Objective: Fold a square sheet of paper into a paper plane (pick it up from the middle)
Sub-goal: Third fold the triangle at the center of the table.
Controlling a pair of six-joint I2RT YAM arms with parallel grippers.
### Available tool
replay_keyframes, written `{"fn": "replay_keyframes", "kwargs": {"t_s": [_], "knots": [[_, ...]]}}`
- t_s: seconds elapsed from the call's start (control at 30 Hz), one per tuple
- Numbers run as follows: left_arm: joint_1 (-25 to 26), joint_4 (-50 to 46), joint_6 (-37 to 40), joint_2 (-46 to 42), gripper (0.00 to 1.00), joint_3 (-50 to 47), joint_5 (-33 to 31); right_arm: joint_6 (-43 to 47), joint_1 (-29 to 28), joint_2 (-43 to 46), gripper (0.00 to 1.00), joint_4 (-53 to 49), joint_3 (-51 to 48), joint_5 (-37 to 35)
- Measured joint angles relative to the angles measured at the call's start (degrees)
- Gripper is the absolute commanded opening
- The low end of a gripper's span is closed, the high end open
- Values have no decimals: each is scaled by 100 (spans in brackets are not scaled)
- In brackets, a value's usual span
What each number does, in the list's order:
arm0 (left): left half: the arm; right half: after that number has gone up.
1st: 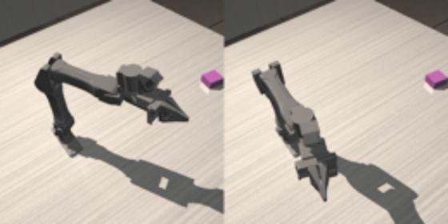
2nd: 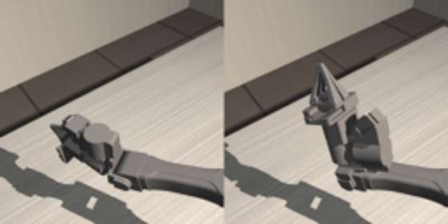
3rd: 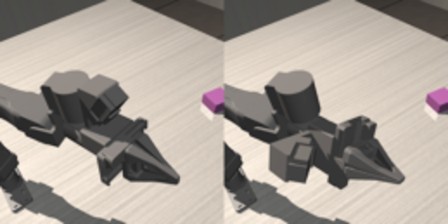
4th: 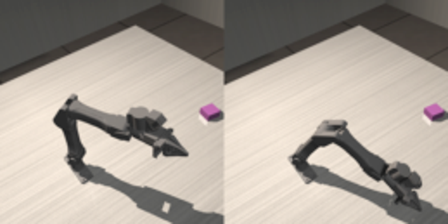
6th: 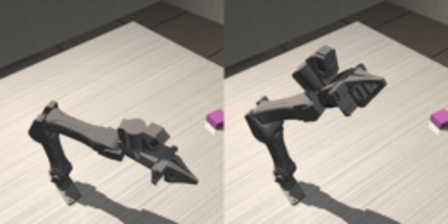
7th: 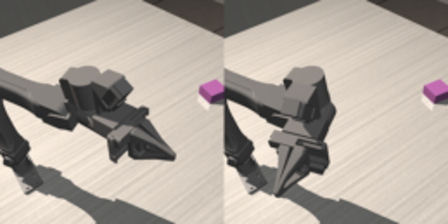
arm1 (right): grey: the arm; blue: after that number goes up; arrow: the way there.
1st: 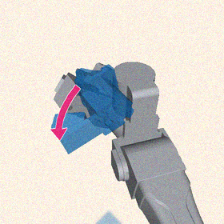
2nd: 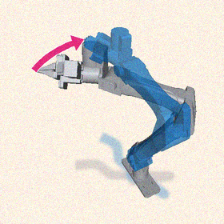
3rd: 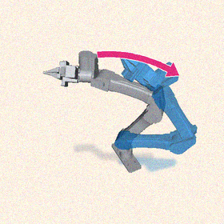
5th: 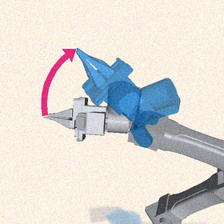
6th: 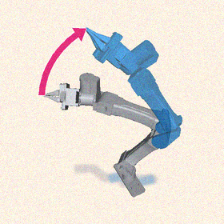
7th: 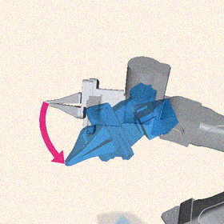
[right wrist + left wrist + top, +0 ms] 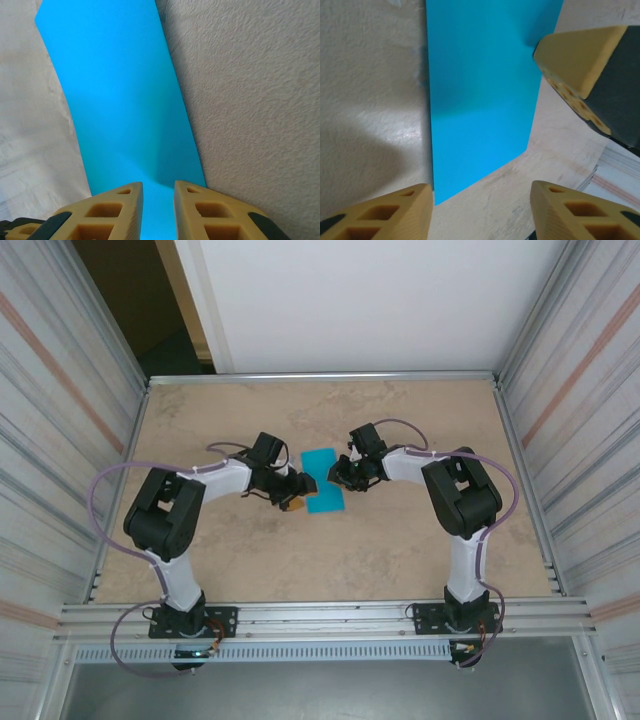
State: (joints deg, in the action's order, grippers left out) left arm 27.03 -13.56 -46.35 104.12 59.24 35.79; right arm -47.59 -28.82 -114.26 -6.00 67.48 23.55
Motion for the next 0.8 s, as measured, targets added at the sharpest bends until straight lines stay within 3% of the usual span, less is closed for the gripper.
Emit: {"fn": "replay_keyframes", "kwargs": {"t_s": [0.27, 0.8], "knots": [[2, -170, 59, 103, 40, 179, -85, 0, 35, -4, 22, 44, -26, 44], [11, -332, 151, 448, 40, 356, -127, 0, 35, -7, 21, 44, -33, 52]]}}
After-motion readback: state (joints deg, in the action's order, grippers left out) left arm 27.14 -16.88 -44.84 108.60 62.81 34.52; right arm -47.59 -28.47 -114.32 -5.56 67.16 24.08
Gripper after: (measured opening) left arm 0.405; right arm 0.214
